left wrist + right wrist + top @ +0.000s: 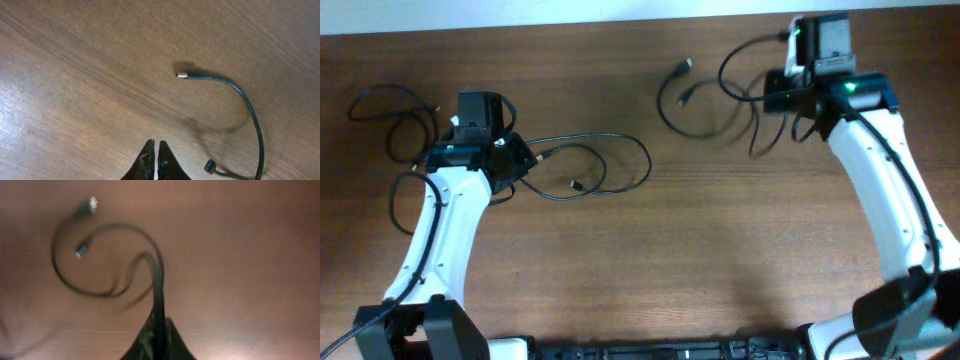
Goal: Untangle cables
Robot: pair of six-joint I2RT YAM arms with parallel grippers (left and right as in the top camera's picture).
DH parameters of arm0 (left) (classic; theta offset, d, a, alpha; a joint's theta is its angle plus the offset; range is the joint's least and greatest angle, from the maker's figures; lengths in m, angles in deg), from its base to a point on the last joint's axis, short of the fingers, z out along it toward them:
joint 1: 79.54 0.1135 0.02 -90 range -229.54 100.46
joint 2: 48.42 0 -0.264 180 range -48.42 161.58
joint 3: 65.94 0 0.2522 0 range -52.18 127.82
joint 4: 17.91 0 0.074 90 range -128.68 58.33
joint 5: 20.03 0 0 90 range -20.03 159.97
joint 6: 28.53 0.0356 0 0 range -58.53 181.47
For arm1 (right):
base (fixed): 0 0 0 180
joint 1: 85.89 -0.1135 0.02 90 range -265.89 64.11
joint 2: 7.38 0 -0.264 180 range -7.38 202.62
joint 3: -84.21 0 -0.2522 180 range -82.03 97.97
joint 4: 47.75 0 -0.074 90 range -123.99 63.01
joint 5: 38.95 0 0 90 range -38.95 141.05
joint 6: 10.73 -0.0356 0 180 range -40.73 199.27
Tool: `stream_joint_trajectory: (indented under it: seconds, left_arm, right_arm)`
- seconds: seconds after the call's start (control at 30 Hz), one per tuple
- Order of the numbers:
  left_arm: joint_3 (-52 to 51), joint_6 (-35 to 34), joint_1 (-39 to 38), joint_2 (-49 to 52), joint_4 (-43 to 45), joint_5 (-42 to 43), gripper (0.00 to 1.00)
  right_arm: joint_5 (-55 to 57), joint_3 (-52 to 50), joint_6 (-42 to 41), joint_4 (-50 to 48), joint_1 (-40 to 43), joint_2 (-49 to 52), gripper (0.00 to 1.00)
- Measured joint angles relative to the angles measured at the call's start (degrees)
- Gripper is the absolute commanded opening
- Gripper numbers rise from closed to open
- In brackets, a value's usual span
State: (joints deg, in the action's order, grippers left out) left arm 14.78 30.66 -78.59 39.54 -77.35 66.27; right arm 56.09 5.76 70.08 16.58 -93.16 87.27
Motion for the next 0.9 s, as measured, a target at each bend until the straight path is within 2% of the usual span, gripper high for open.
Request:
stream_joint_trajectory:
  seconds: [0.1,0.2,0.23,0.27,0.37,0.4,0.47,0.57,0.7,0.8,0.83,0.87,0.9]
  left_arm:
    - [1.3,1.3,0.0,0.0,0.7,0.0,0.00]
    - [11.8,5.9,0.0,-3.2,0.9,-0.4,0.00]
    - [14.6,7.0,0.0,-5.1,1.8,-1.8,0.00]
    - [16.3,7.7,0.0,-6.1,3.7,-3.5,0.00]
    - [17.2,13.6,0.1,-5.7,26.0,-8.3,0.00]
    - [17.5,15.0,0.2,-4.9,30.9,-8.8,0.00]
    - [17.5,16.3,0.5,-2.3,33.9,-9.5,0.00]
    - [17.7,16.7,4.5,9.5,37.5,-10.4,0.00]
    - [17.6,16.9,7.8,27.5,53.5,-10.7,0.00]
    - [17.8,16.9,7.7,37.0,57.5,-10.7,0.00]
    - [17.7,16.9,7.7,41.1,57.2,-10.7,0.16]
    - [17.7,16.9,7.7,42.3,57.0,-10.7,0.55]
    - [17.7,17.1,7.7,42.4,57.1,-10.7,0.88]
  right_arm:
    - [-3.6,-10.2,-3.9,3.2,-3.8,3.5,0.05]
    - [-4.5,-19.2,-7.2,-2.1,-5.1,3.8,0.10]
    - [-4.7,-21.9,-8.3,-3.3,-5.1,3.8,0.12]
    - [-5.1,-24.4,-9.7,-3.8,-5.2,3.8,0.20]
    - [-6.5,-26.9,-11.8,-5.9,-5.2,3.9,0.31]
    - [-6.7,-27.0,-12.0,-6.2,-5.2,3.9,0.37]
    - [-6.7,-27.0,-12.1,-6.7,-5.2,3.9,0.41]
    - [-6.7,-27.1,-12.1,-7.0,-5.2,3.9,0.50]
    - [-6.7,-27.3,-12.1,-7.8,-5.2,3.9,0.52]
    - [-6.7,-27.3,-12.1,-9.1,-5.2,3.9,0.54]
    - [-6.8,-27.3,-12.1,-9.4,-5.2,3.9,0.55]
    - [-7.1,-27.3,-12.0,-9.6,-5.2,3.9,0.55]
    - [-7.3,-27.3,-12.1,-9.6,-5.2,3.9,0.55]
